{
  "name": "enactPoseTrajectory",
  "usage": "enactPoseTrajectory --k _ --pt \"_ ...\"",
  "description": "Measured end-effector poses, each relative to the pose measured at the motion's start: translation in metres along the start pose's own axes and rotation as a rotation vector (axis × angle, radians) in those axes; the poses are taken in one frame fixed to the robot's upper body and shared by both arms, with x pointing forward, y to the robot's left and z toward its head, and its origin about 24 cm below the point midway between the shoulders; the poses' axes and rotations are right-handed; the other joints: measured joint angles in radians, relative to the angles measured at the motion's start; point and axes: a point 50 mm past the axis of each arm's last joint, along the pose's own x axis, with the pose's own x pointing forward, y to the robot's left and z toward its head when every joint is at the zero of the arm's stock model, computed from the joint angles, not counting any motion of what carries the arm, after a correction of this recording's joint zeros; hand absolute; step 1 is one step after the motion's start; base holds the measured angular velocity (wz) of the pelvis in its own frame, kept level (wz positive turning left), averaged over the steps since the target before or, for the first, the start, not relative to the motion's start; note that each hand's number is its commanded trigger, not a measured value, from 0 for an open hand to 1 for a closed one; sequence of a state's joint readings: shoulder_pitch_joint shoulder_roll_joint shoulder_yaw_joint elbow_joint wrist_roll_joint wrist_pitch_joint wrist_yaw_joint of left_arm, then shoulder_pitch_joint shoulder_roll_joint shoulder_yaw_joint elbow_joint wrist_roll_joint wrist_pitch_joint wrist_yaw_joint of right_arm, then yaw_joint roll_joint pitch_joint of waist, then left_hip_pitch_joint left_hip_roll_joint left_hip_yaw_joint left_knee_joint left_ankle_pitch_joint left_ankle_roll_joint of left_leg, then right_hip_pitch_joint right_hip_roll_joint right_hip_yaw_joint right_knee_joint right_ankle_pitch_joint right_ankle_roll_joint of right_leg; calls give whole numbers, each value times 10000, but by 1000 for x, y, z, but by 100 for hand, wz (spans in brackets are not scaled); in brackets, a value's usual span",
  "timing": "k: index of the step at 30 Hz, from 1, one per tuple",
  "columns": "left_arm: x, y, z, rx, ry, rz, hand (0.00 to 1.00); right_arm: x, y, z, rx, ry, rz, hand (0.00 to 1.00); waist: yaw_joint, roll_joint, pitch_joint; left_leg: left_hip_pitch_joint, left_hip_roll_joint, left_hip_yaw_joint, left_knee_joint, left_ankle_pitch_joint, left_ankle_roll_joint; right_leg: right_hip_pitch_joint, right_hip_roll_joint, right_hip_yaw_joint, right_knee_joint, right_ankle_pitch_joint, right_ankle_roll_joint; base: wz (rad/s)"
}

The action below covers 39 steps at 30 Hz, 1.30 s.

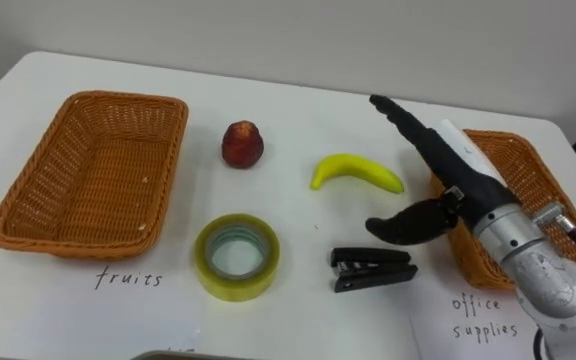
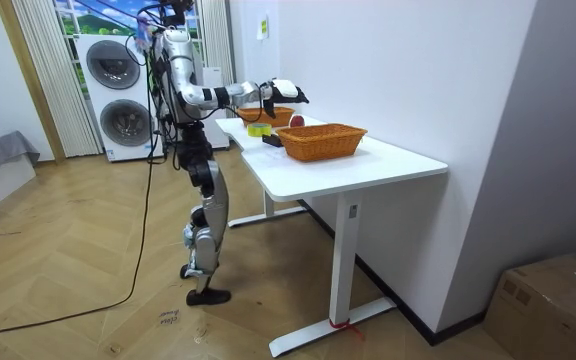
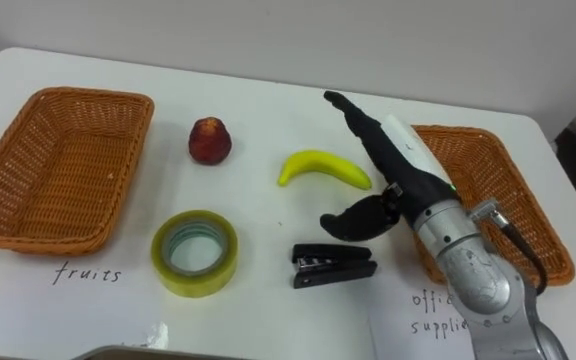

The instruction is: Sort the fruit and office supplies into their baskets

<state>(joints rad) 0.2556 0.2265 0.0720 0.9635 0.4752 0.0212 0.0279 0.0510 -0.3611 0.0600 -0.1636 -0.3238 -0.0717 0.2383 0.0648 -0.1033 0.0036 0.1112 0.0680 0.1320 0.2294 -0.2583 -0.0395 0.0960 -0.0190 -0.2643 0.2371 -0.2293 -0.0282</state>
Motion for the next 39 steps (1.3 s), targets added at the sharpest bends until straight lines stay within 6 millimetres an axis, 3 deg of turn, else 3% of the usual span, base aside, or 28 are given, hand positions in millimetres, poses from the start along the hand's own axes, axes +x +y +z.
enactPoseTrajectory --k 20,26,39 --pt "1 8 -2 116 106 168 0 -6 14 -14 254 684 1329 0 9 40 3 -66 -10 -8 63 0 1 92 20 16 -242 74 30 0" --pt "2 9 -1 106 80 200 0 -8 29 -32 609 1568 2146 0 -3 51 2 -138 -17 -8 53 0 1 87 16 -120 -321 120 57 1" --pt "3 10 3 90 -20 235 0 -10 33 -37 706 1894 2719 0 29 20 -15 -121 -14 -15 72 -2 4 94 11 -129 -314 128 49 0"
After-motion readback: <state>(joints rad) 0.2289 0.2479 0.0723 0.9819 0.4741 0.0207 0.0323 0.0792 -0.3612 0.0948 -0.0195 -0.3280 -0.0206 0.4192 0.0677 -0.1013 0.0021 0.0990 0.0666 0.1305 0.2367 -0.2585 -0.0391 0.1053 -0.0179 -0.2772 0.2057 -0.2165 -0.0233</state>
